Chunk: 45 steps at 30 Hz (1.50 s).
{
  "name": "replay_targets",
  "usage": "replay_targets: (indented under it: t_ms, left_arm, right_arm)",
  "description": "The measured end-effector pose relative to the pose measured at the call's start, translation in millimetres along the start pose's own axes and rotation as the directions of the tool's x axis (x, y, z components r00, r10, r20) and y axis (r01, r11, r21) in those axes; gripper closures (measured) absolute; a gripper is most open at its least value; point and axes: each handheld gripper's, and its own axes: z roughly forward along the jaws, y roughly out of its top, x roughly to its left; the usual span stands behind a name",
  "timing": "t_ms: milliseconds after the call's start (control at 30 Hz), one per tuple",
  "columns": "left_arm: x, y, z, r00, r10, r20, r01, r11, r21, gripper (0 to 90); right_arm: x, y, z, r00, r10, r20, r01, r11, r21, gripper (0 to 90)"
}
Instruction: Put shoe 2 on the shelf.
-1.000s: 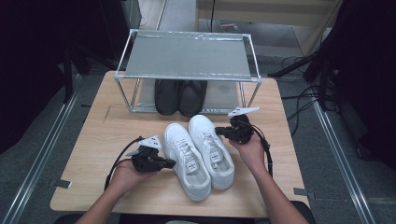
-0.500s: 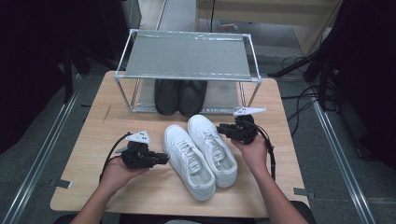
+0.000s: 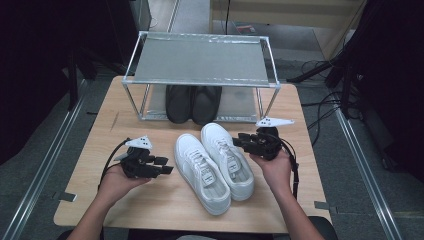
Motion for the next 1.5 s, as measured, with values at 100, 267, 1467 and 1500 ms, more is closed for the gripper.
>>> replay_targets:
  t_ms: [100, 267, 1467, 1500]
  left_arm:
    - [2.0, 1.5, -0.8, 1.0000, 0.003, 0.007, -0.003, 1.0000, -0.001, 51.1]
    - [7.1, 4.6, -0.7, 1.0000, 0.007, 0.002, -0.007, 1.0000, -0.003, 48.2]
    - [33.4, 25.5, 1.4, 0.9998, 0.008, -0.019, -0.009, 0.9996, -0.026, 46.6]
    - [33.9, 25.7, 1.5, 0.9998, 0.009, -0.020, -0.010, 0.9996, -0.026, 46.6]
  right_arm:
    - [6.3, -1.4, -2.5, 1.0000, -0.010, 0.002, 0.010, 1.000, 0.001, 63.8]
    - [17.5, -4.4, -6.6, 0.9997, -0.025, 0.005, 0.025, 1.000, 0.003, 63.3]
    - [78.6, -29.8, -1.0, 0.9945, -0.097, 0.038, 0.095, 0.994, 0.052, 47.5]
    - [80.2, -30.9, -0.8, 0.9944, -0.097, 0.042, 0.095, 0.994, 0.055, 46.7]
